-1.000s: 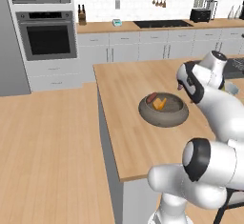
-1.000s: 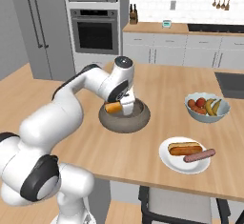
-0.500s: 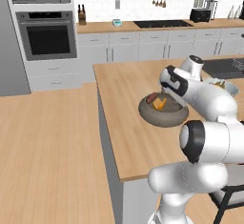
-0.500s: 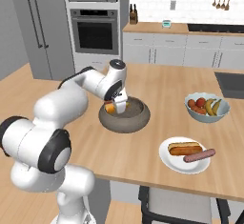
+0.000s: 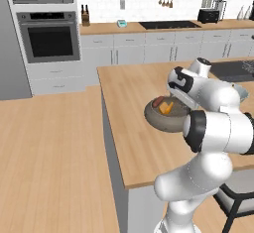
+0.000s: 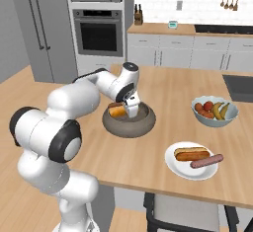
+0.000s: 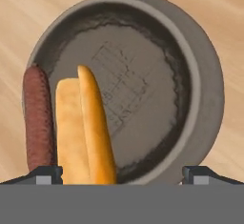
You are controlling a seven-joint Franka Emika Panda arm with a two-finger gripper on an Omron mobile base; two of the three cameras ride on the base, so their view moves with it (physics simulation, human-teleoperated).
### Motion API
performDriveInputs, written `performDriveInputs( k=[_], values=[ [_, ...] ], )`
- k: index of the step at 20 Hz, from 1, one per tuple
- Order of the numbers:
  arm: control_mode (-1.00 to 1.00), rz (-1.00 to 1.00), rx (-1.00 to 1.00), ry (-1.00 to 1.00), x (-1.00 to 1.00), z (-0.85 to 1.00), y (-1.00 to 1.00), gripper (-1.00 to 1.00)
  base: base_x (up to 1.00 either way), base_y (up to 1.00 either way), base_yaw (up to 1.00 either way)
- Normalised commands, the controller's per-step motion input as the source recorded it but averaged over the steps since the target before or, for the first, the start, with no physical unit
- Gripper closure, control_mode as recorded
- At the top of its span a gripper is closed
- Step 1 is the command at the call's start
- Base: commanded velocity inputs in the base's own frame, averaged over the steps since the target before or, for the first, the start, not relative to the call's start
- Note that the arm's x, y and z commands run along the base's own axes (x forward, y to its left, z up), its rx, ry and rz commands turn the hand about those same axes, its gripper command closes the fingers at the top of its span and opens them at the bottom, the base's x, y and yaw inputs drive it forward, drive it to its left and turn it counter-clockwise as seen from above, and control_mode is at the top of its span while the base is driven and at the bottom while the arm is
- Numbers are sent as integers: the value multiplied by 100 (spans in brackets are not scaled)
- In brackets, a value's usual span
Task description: Place one bun and one sausage from the bowl on each plate.
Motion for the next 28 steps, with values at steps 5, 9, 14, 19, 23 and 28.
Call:
performDriveInputs(
  k=[5, 9, 14, 19, 23, 28],
  values=[
    [-100, 0, -2, 0, 14, -15, 21, -100, 0, 0, 0],
    [-100, -1, -2, 0, 1, -40, 31, -100, 0, 0, 0],
    [-100, -7, 4, 0, 9, -15, 0, -100, 0, 0, 0],
    [-100, -5, 11, 7, 20, 0, -5, -100, 0, 0, 0],
    [-100, 0, 2, 6, 8, 0, -9, -100, 0, 0, 0],
    [-100, -1, 0, 0, 1, -12, -4, -100, 0, 0, 0]
  ],
)
